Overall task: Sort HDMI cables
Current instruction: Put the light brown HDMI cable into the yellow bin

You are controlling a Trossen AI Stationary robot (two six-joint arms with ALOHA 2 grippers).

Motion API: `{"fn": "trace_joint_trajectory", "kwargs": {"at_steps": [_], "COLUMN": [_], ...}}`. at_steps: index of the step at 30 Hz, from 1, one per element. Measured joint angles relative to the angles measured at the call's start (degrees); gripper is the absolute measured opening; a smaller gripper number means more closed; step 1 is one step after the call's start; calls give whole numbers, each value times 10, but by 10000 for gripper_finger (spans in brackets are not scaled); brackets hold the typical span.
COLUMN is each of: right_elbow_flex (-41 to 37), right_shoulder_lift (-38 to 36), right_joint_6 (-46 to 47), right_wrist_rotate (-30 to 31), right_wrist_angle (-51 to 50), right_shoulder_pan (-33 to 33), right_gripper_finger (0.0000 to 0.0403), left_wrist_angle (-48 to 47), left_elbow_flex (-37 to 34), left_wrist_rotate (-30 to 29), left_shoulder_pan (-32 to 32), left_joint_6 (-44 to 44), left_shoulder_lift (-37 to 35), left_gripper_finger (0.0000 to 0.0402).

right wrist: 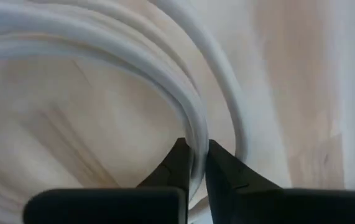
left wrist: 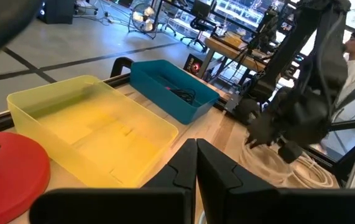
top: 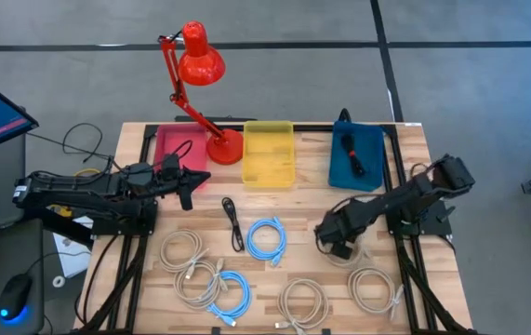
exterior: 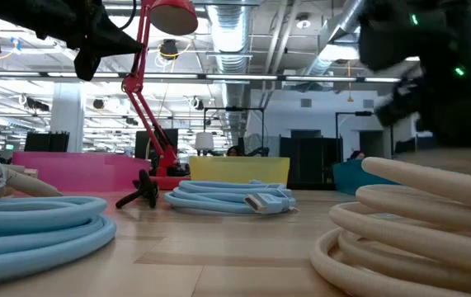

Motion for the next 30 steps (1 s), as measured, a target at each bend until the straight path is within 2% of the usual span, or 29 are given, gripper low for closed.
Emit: {"fn": "trace_joint_trajectory", "kwargs": {"at_steps": [9,15,23,30], "right_elbow_flex": [27,107,262,384], "right_shoulder_lift": [-134,-179,-150,-72], "right_joint_6": [2,-33,-135,-237], "right_wrist_rotate": [52,105,162,163], "right_wrist_angle": [-15,-41,-70,-54], "right_shoulder_pan": [-64,-111,-184,-265], "right_gripper_finger": [14,14,14,14], "left_wrist_angle": [0,0,0,0], "left_elbow_flex": [0,0,0,0], "left_wrist_rotate": [0,0,0,0], "left_shoulder_pan": [0,0,0,0], "left_joint_6": [0,0,-2,-2], "left_shoulder_lift": [0,0,0,0], "left_gripper_finger": [10,10,10,10]}}
